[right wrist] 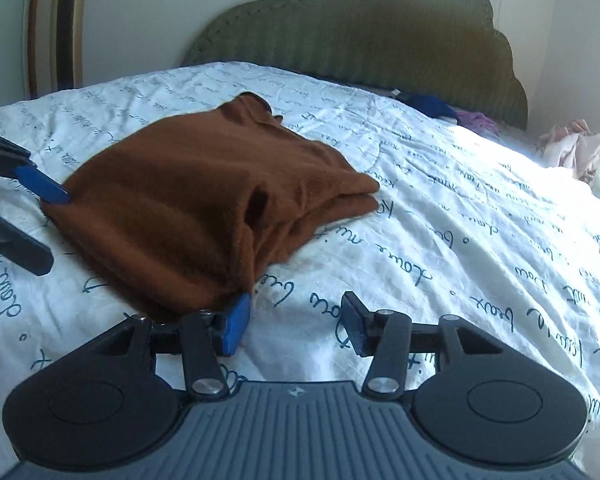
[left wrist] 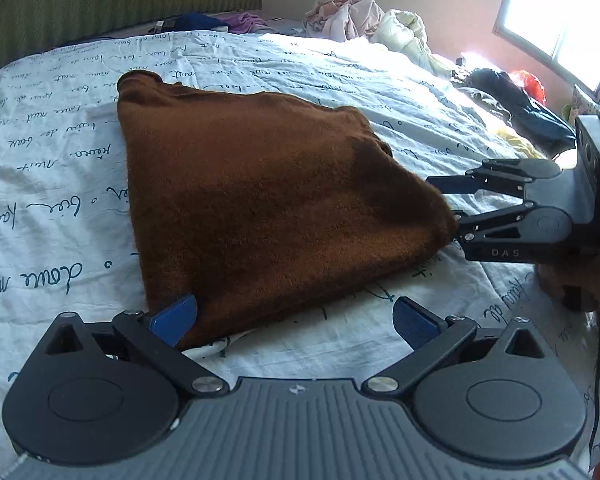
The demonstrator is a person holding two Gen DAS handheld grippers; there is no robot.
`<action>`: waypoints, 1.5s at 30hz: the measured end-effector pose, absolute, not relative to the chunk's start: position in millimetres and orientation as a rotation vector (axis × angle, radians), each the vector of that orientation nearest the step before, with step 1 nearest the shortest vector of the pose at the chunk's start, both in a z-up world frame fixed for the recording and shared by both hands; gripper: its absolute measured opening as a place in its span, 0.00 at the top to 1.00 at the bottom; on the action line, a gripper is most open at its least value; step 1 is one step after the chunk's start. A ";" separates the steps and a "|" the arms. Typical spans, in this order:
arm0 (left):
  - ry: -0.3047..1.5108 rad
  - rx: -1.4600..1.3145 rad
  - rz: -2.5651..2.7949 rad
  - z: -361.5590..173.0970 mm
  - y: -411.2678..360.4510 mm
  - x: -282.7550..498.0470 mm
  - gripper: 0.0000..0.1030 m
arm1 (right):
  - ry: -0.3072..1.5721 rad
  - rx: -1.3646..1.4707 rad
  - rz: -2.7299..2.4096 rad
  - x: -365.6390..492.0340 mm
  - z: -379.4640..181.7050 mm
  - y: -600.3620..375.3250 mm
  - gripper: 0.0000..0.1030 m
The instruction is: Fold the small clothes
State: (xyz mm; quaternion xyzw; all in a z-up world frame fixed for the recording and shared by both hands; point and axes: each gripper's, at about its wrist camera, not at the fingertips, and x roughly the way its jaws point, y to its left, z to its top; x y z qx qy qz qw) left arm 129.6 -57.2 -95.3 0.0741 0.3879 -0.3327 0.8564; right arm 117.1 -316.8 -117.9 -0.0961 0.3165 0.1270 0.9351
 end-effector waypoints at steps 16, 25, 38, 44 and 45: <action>0.794 0.075 -0.708 -102.3 -61.1 138.5 0.00 | 0.527 -0.295 0.251 175.1 -113.2 -291.4 0.44; 0.813 -0.141 -0.760 -65.5 -38.8 152.1 0.00 | 0.487 -0.144 0.252 155.7 -89.6 -310.3 0.35; 0.845 -0.319 -0.693 -96.1 -69.1 281.6 0.01 | 0.521 -0.447 0.265 127.3 -117.1 -259.3 0.33; 0.804 -0.289 -0.693 -67.2 -53.7 241.9 0.00 | 0.524 -0.326 0.250 113.1 -98.9 -278.1 0.32; 0.807 -0.315 -0.711 -65.4 -46.5 230.6 0.00 | 0.524 -0.311 0.254 107.5 -95.8 -279.4 0.32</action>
